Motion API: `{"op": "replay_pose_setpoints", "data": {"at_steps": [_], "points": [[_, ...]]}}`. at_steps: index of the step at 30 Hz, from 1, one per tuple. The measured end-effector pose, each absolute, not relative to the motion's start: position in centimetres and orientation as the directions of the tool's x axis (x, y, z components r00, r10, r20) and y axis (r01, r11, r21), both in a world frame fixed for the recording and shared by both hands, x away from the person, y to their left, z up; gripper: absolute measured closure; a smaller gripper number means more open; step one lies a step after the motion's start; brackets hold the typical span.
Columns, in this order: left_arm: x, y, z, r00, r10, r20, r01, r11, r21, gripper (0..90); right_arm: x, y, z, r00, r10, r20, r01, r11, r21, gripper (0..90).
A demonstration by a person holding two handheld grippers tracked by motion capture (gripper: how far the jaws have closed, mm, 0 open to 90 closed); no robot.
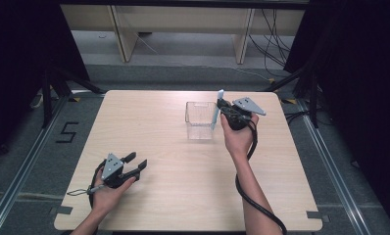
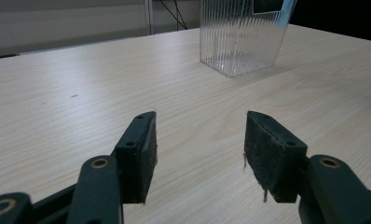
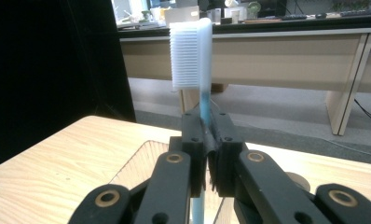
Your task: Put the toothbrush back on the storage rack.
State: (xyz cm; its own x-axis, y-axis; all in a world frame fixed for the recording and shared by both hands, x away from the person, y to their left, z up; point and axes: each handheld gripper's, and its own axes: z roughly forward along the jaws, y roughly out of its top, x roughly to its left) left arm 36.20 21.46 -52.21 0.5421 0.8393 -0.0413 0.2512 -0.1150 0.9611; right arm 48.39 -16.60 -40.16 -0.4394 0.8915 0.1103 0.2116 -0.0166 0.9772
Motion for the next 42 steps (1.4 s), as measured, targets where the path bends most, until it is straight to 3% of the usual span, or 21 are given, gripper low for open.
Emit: {"op": "replay_pose_setpoints", "data": {"at_steps": [42], "points": [[36.1,21.4,-52.2,0.544,0.838,-0.042,0.254,-0.117,0.960,43.4,48.2,-16.5,-42.3,-0.430,0.893,0.130,0.261,-0.015,0.965,86.1]]}}
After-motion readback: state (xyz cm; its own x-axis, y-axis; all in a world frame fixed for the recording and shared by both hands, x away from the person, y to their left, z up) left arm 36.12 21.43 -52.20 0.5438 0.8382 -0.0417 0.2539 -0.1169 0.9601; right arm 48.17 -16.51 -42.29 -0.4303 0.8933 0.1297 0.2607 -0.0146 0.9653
